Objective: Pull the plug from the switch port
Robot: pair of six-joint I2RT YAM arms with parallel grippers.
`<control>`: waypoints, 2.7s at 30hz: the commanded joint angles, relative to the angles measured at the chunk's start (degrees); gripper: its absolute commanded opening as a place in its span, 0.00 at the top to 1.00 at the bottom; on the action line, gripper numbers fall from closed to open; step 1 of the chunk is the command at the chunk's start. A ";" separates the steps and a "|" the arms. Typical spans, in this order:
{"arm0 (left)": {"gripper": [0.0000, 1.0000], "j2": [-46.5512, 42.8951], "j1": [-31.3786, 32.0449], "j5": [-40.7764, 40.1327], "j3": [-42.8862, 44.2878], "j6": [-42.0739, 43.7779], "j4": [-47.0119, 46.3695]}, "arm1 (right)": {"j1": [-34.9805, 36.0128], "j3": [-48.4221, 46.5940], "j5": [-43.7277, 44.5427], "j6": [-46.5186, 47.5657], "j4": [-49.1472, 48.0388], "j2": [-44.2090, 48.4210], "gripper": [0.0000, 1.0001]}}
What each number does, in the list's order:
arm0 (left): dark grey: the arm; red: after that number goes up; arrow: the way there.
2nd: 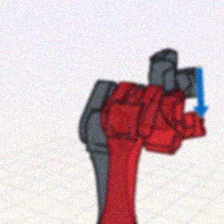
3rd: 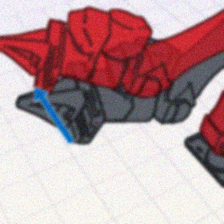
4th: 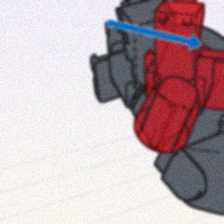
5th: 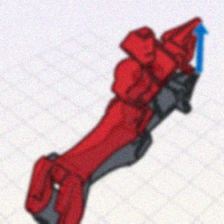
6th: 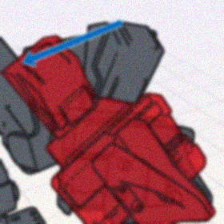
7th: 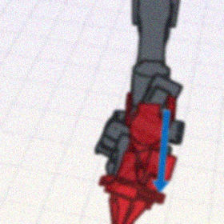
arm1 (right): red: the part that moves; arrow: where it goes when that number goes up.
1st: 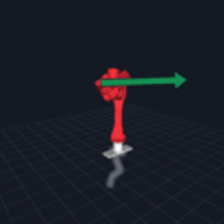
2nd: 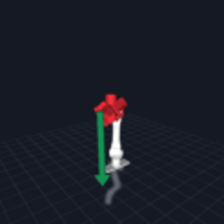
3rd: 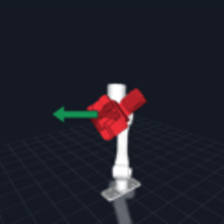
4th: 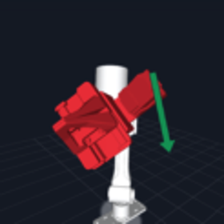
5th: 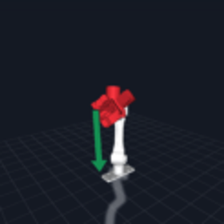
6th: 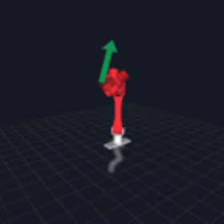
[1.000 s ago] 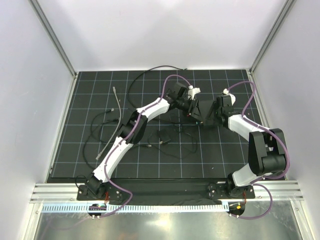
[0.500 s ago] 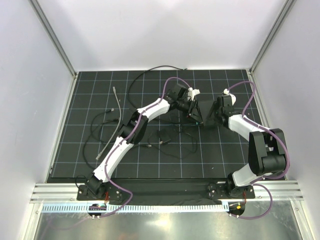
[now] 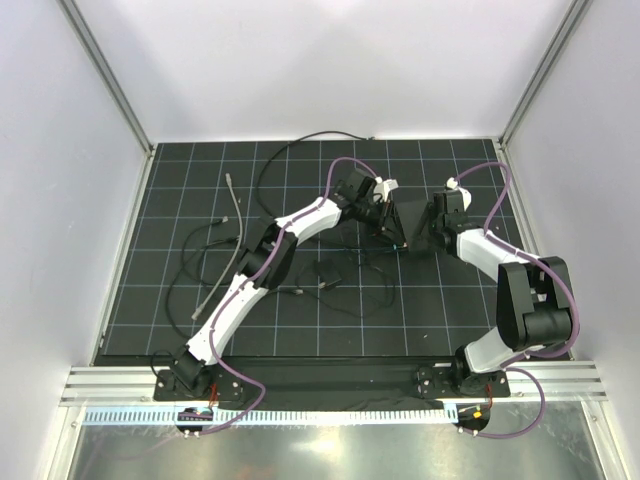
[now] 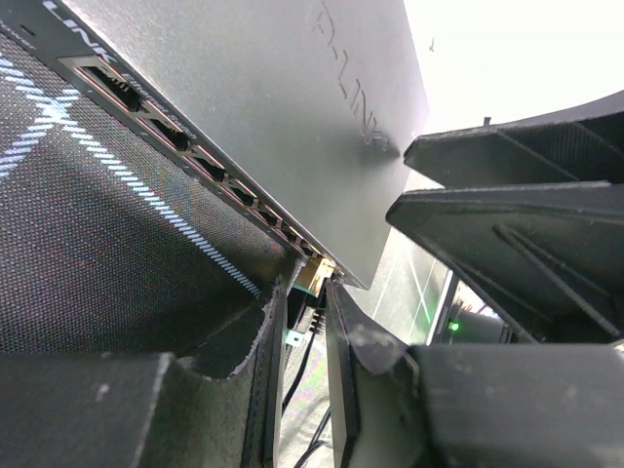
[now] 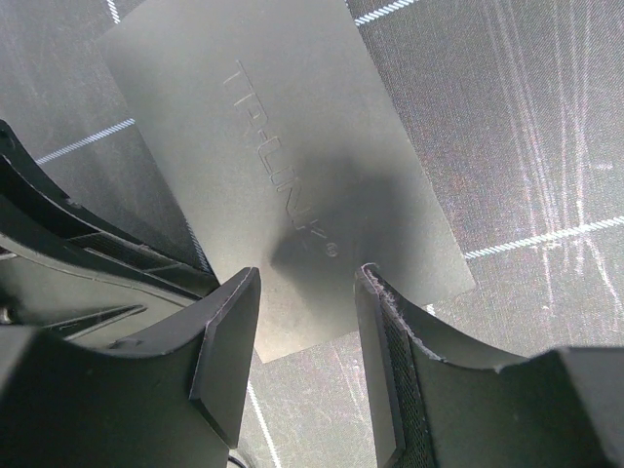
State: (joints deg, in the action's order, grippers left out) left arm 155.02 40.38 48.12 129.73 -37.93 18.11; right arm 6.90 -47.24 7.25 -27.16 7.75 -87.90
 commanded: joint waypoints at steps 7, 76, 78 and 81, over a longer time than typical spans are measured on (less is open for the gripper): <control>1.00 3.01 0.84 -9.70 0.35 0.57 10.27 | -0.22 -0.39 -0.56 0.00 -2.56 -1.92 0.49; 0.44 -7.37 0.31 -5.67 3.07 19.83 17.05 | -3.56 -2.85 -5.31 6.24 5.34 1.93 0.44; 0.44 -6.93 0.31 -5.05 3.16 18.87 16.52 | -3.64 -2.94 -4.79 7.37 6.75 2.90 0.43; 0.43 -6.66 0.31 -4.26 2.81 18.77 16.43 | -4.08 -3.82 -6.45 8.17 8.42 2.47 0.40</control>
State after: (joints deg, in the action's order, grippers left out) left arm 147.81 40.99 40.82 130.96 -19.42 36.53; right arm 3.29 -49.91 1.50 -21.12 14.06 -87.33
